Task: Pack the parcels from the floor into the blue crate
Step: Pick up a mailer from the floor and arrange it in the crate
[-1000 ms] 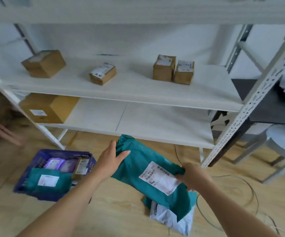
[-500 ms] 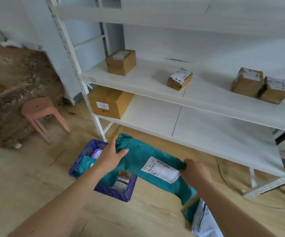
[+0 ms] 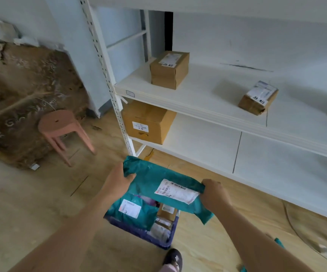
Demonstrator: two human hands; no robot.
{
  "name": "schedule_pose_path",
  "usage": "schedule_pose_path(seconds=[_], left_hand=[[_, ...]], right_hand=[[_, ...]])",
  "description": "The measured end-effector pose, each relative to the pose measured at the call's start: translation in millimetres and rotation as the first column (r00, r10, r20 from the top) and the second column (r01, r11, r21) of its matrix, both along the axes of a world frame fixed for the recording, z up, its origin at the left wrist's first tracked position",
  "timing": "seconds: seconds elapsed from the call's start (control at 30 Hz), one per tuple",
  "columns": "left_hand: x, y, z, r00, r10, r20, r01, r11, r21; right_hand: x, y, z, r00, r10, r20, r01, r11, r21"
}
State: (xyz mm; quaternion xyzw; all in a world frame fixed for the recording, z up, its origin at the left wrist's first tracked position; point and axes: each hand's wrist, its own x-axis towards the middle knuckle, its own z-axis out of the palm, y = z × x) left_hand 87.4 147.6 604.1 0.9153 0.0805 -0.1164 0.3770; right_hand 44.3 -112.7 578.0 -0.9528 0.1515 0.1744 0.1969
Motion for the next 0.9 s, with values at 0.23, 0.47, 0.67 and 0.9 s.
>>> schedule_pose_path(seconds=[0.23,0.47,0.67,0.9], left_hand=[[108.5,20.8,-32.6,0.999,0.013,-0.051,-0.012,1.000,0.022],[168.6,60.5,-99.2,0.983,0.050,-0.177,-0.050,0.999,0.010],[226.9,103.5,-179.8,0.959,0.032,-0.282,-0.025,0.999,0.027],[275.7,159.4,-297.0,0.920,-0.025,-0.391,0.060,0.995,0.077]], right_hand=[[107.0,33.2,-43.6,0.997,-0.017,-0.071,0.019,0.999,0.031],[162.6,72.6,-93.5,0.981,-0.009,-0.194,0.012,1.000,0.010],[201.1,118.8,-153.9,0.946,-0.068,-0.317,0.071,0.997,-0.001],[235.6,179.1,-266.6,0.912,-0.175,-0.371,0.195,0.981,0.016]])
